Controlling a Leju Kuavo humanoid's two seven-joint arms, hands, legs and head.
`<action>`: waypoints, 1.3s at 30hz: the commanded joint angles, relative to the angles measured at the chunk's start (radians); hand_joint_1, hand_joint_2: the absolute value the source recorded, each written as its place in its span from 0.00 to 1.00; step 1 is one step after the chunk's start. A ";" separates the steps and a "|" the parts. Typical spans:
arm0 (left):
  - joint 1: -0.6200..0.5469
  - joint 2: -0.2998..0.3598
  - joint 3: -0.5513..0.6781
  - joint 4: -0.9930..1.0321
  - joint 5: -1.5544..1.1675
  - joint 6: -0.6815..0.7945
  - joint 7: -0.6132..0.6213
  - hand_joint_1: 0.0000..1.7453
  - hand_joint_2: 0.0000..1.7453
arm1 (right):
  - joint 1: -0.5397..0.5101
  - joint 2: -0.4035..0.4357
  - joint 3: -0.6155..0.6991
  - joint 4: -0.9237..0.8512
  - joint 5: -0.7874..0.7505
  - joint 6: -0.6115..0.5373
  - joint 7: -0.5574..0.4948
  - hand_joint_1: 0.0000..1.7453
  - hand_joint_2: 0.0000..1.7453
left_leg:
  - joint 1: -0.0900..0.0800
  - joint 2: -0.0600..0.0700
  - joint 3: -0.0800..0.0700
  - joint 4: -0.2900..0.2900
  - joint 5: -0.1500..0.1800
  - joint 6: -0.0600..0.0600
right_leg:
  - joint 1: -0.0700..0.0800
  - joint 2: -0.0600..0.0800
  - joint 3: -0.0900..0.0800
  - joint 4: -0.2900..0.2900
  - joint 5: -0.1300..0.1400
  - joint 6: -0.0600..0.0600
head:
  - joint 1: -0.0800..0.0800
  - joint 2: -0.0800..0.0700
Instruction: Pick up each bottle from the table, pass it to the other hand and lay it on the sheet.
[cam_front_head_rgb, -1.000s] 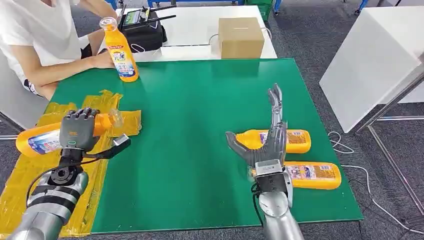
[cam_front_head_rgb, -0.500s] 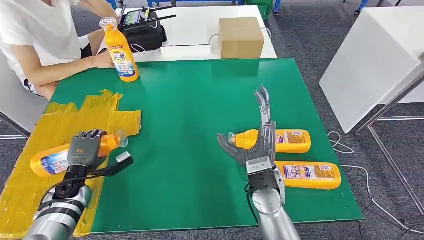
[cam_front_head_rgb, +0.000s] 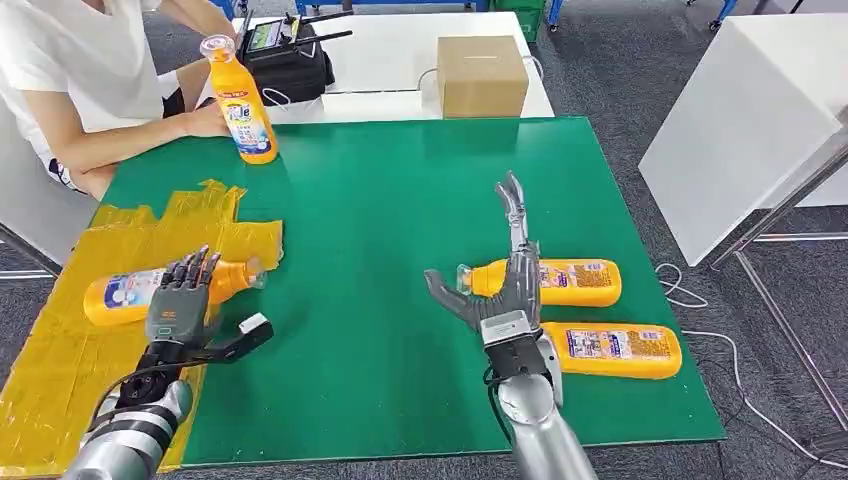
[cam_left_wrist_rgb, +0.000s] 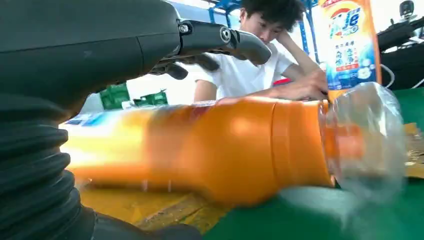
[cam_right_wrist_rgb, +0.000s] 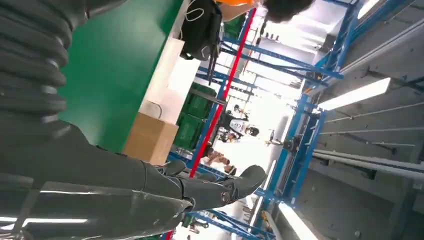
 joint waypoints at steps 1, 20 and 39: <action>-0.023 -0.061 0.086 0.048 0.049 -0.008 -0.089 0.00 1.00 | -0.047 -0.023 0.009 0.073 -0.005 0.000 -0.002 0.00 1.00 | 0.000 0.000 0.004 -0.001 -0.001 0.000 | 0.000 -0.001 0.004 -0.001 -0.001 0.000 | 0.000 0.000; 0.023 -0.150 0.211 -0.172 0.110 -0.008 -0.262 0.00 1.00 | -0.040 -0.022 0.004 0.066 0.002 -0.002 0.003 0.00 1.00 | 0.001 0.000 0.003 0.000 -0.001 0.000 | 0.001 -0.001 0.004 -0.001 -0.001 0.000 | 0.000 0.000; 0.276 -0.283 -0.097 -0.864 1.072 -0.622 -0.370 0.00 1.00 | -0.034 -0.143 -0.069 0.071 0.655 -0.012 0.349 0.00 1.00 | 0.000 0.001 0.006 -0.001 -0.002 0.001 | 0.000 -0.001 0.006 -0.003 -0.001 0.000 | 0.000 0.000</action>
